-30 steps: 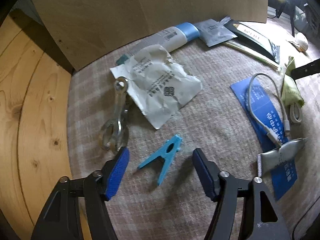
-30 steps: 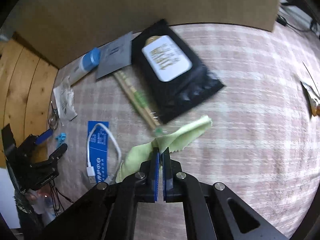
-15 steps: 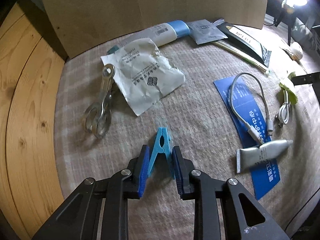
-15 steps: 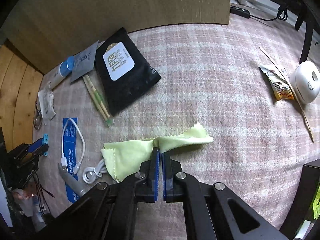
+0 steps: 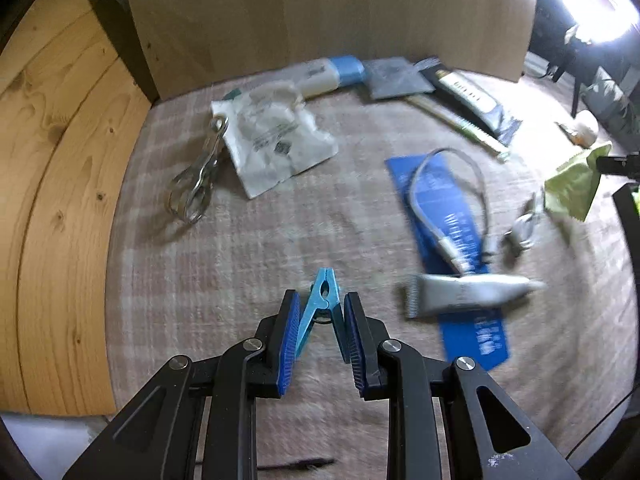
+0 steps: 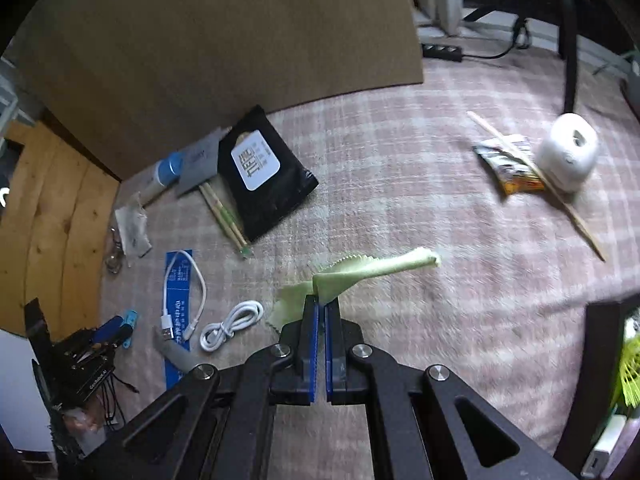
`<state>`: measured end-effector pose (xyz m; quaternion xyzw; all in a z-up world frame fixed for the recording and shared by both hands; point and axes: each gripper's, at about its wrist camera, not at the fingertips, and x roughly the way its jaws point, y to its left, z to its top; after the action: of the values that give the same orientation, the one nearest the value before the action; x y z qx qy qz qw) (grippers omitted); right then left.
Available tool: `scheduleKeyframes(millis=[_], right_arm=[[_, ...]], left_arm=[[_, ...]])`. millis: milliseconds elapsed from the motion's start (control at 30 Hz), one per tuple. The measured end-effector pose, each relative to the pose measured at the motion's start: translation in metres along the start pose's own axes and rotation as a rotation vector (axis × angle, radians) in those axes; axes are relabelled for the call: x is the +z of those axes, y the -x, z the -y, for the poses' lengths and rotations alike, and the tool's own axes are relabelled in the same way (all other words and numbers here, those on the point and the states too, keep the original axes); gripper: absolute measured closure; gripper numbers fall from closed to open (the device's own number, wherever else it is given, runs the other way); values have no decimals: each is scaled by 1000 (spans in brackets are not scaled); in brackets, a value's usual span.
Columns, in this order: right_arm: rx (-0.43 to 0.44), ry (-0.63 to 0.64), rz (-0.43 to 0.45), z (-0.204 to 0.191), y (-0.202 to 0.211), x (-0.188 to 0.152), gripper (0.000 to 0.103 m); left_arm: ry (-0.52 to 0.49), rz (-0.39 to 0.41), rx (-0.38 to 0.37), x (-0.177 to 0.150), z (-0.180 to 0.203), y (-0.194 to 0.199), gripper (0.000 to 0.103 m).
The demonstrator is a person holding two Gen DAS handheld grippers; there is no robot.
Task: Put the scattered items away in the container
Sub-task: 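Grasp the blue clothespin with the left tool and carry both items to the bin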
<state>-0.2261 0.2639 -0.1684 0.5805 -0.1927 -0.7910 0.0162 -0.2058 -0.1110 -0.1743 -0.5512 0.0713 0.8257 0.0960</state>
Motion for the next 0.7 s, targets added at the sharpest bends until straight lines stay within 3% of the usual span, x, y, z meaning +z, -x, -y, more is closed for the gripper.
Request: scheduleKeyframes(millis=[300, 533, 700], right_arm=[[-16, -24, 76, 22, 51, -46, 101], [-43, -105, 145, 81, 106, -84, 101], [-113, -174, 205, 133, 147, -114, 101]], left_arm=[[-103, 76, -60, 22, 71, 41, 78], [-246, 96, -173, 39, 177, 56, 78], [-360, 99, -263, 46, 268, 62, 78]])
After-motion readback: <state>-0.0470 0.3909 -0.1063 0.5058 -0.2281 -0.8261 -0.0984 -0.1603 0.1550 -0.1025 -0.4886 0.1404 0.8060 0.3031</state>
